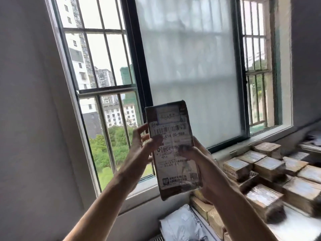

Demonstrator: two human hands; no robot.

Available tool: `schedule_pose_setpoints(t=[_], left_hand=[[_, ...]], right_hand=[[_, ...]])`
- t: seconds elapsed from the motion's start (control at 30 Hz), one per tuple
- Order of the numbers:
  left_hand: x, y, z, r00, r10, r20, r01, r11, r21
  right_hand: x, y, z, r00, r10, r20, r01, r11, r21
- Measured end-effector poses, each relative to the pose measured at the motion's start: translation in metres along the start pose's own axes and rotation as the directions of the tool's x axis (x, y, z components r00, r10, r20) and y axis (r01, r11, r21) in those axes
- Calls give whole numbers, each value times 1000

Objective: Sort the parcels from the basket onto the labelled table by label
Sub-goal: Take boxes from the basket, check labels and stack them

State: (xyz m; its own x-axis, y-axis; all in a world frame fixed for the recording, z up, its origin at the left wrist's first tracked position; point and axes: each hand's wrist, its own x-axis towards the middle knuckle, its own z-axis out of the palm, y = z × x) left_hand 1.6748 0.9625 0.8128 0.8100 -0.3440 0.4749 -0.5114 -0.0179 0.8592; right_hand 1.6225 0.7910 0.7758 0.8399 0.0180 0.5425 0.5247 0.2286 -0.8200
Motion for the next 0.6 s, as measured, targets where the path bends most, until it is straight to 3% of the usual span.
schedule_pose_setpoints(t=[0.27, 0.43, 0.6], left_hand=[[-102, -12, 34, 983, -146, 115, 153, 987, -54], [-201, -65, 69, 931, -324, 171, 343, 934, -101], [-277, -104, 125, 838, -491, 240, 538, 816, -209]], right_hand=[[-120, 17, 12, 967, 159, -198, -134, 982, 135], [-239, 45, 21, 865, 417, -279, -353, 901, 253], [-320, 44, 7, 770, 525, -362, -411, 843, 346]])
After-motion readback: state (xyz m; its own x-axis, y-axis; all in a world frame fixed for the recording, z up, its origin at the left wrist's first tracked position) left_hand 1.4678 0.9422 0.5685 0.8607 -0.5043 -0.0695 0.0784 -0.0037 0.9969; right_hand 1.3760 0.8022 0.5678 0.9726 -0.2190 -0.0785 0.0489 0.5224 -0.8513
